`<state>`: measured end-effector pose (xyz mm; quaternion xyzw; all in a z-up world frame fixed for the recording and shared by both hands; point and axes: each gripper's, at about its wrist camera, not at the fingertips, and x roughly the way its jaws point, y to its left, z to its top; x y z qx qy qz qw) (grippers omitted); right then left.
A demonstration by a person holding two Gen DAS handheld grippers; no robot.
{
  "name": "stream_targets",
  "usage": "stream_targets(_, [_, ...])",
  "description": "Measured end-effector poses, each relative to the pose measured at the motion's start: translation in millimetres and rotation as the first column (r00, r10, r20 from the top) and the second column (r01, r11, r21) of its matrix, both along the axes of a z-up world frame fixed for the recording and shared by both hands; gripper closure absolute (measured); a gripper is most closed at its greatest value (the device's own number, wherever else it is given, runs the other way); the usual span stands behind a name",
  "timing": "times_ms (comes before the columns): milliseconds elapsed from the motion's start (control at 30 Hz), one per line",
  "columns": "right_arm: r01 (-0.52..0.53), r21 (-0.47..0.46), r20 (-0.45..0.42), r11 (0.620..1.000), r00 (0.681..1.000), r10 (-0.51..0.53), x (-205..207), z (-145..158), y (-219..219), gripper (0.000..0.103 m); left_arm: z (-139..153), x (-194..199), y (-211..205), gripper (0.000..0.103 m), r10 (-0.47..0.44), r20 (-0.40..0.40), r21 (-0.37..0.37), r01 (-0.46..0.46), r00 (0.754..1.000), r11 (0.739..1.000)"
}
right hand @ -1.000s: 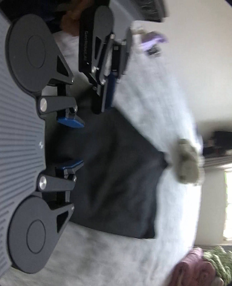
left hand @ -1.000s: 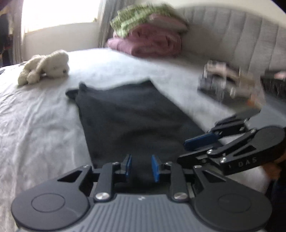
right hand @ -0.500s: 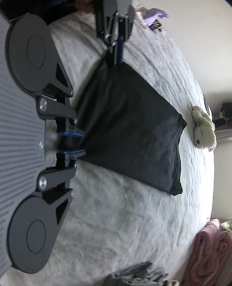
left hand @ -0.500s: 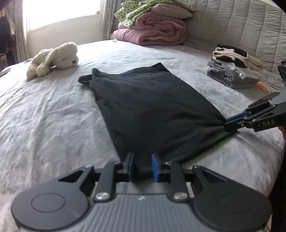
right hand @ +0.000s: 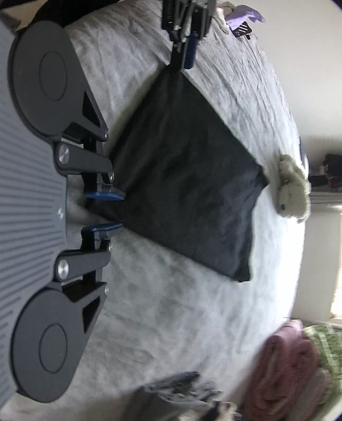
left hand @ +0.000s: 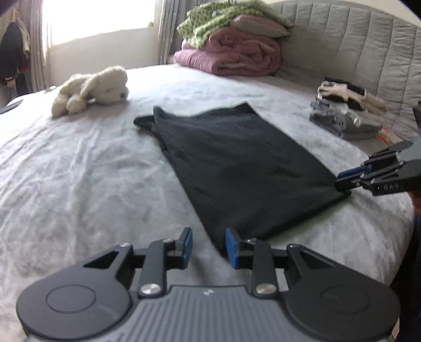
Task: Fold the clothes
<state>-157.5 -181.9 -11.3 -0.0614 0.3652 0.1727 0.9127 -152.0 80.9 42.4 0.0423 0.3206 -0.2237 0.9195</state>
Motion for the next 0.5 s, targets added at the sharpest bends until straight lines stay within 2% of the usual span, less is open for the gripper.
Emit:
stream_targets(67, [-0.014, 0.045, 0.028, 0.999, 1.0, 0.012, -1.4, 4.9, 4.3, 0.082, 3.0, -0.8, -0.2, 0.074, -0.008, 0.016, -0.011, 0.008, 1.0, 1.0])
stream_targets(133, [-0.031, 0.089, 0.044, 0.996, 0.999, 0.027, -1.0, 8.3, 10.7, 0.073, 5.3, -2.2, -6.0, 0.074, -0.031, 0.034, -0.033, 0.032, 0.999, 0.999])
stream_targets(233, [-0.055, 0.12, 0.051, 0.991, 0.998, 0.049, 0.7, 7.4, 28.3, 0.074, 5.1, -5.4, -23.1, 0.072, -0.083, 0.068, -0.034, 0.085, 0.994, 0.996])
stream_targets(367, [-0.052, 0.074, 0.131, 0.996, 0.991, 0.042, -4.8, 11.9, 46.2, 0.075, -5.3, -2.7, -49.5, 0.072, -0.14, 0.071, 0.028, 0.139, 0.988, 0.99])
stream_targets(400, [-0.035, 0.067, 0.155, 0.997, 0.988, 0.024, -6.5, 15.1, 45.0, 0.079, -7.9, -1.5, -53.3, 0.072, -0.148, 0.067, 0.04, 0.146, 0.987, 0.989])
stream_targets(500, [0.046, 0.031, 0.207, 0.998, 0.977, -0.051, -8.1, 22.5, 32.4, 0.079, -15.1, 1.9, -57.1, 0.072, -0.152, 0.05, 0.071, 0.148, 0.987, 0.986])
